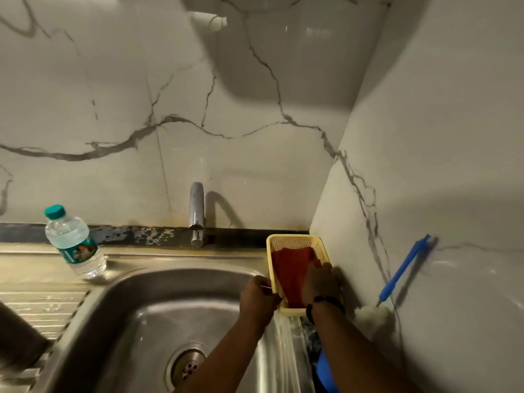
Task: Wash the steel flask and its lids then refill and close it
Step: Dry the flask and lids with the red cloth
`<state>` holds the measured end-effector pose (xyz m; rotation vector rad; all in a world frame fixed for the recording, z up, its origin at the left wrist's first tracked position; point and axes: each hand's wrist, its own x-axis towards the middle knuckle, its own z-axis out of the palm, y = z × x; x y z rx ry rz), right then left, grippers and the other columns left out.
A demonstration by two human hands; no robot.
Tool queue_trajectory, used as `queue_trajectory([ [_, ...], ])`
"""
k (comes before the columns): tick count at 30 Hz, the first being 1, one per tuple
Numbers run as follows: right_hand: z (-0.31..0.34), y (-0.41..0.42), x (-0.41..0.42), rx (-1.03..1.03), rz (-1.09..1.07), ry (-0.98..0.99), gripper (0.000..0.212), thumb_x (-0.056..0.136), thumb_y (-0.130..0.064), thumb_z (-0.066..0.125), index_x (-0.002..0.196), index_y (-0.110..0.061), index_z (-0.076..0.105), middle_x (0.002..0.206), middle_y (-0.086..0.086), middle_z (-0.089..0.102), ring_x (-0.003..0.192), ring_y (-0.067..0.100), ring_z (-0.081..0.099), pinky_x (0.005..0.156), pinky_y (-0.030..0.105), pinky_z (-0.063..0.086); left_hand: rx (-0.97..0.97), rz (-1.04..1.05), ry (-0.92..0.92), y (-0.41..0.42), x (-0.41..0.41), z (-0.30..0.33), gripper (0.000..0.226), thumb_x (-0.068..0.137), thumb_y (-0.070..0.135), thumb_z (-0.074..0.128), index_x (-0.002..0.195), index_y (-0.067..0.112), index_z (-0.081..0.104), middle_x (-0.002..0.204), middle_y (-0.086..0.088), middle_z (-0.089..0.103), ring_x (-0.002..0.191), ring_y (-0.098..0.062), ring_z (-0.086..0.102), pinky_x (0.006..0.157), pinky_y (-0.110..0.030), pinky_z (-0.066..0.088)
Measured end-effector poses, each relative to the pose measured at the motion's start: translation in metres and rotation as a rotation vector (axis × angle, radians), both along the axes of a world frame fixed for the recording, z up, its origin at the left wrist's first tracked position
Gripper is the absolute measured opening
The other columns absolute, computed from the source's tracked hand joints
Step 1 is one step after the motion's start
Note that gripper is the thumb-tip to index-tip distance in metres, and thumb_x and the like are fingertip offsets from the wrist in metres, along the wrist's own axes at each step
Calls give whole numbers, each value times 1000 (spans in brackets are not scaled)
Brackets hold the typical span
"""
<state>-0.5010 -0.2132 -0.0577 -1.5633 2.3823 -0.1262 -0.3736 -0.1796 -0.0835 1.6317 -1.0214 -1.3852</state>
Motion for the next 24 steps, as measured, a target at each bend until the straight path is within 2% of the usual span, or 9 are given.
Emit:
queue_trajectory([
  [4, -11, 2, -3, 110, 110, 203, 36, 103, -20, 34, 131, -15, 57, 139, 9, 48, 127, 28, 42, 102, 40, 44, -27, -5, -36, 0, -2, -2, 21, 81, 3, 79, 94, 8, 64, 86, -11, 74, 81, -26, 74, 74, -40, 63],
  [7, -13, 2, -1, 161, 165, 273, 37, 102, -18, 33, 126, -15, 61, 135, 10, 53, 124, 28, 46, 99, 40, 46, 13, 5, 10, -1, 1, -1, 17, 82, 4, 78, 91, 9, 65, 92, -14, 75, 87, -28, 74, 74, -35, 62],
  [9, -12, -1, 0, 160, 205, 304, 36, 103, -20, 35, 128, -15, 60, 134, 10, 54, 124, 28, 46, 101, 41, 43, 32, -6, 41, -2, 4, -3, 14, 83, 4, 77, 83, 10, 65, 90, -14, 75, 83, -25, 74, 72, -32, 62],
  [12, -10, -1, 4, 150, 224, 349, 34, 103, -26, 41, 130, -15, 57, 135, 10, 54, 125, 29, 46, 105, 42, 42, 36, -19, 118, -1, 11, -3, 4, 89, 1, 69, 89, 3, 66, 81, -13, 71, 67, -17, 67, 60, -21, 57],
  [16, -12, 8, 20, -93, 242, 355, 39, 98, -31, 56, 133, -15, 52, 138, 12, 50, 128, 30, 46, 109, 44, 40, -6, -35, 140, 7, 27, -3, 7, 95, -2, 60, 96, -3, 67, 81, -13, 69, 69, -20, 65, 64, -26, 56],
  [17, -12, 12, 27, -189, 262, 323, 38, 94, -29, 62, 128, -14, 55, 133, 13, 54, 123, 31, 51, 105, 44, 44, -22, -21, 137, 11, 32, -3, 8, 95, -1, 59, 95, -1, 68, 82, -12, 69, 72, -21, 66, 65, -25, 56],
  [19, -15, 20, 43, -385, 329, 204, 32, 80, -18, 79, 108, -11, 66, 106, 13, 67, 98, 29, 64, 83, 43, 56, -51, 18, 125, 19, 44, -1, 12, 95, -1, 58, 92, 3, 69, 82, -11, 70, 73, -21, 66, 64, -23, 56],
  [21, -23, 33, 55, -598, 398, 74, 25, 73, -11, 82, 94, -12, 69, 88, 7, 67, 79, 22, 64, 66, 34, 56, -74, 52, 108, 28, 57, 2, 17, 95, -2, 55, 87, 4, 69, 80, -10, 71, 71, -19, 66, 63, -23, 56],
  [24, -30, 55, 75, -709, 503, -147, 17, 80, -8, 74, 93, -17, 66, 88, 0, 64, 78, 16, 61, 65, 25, 51, -117, 137, 91, 43, 80, 5, 16, 96, -4, 54, 88, -1, 67, 79, -11, 71, 66, -16, 67, 63, -23, 57],
])
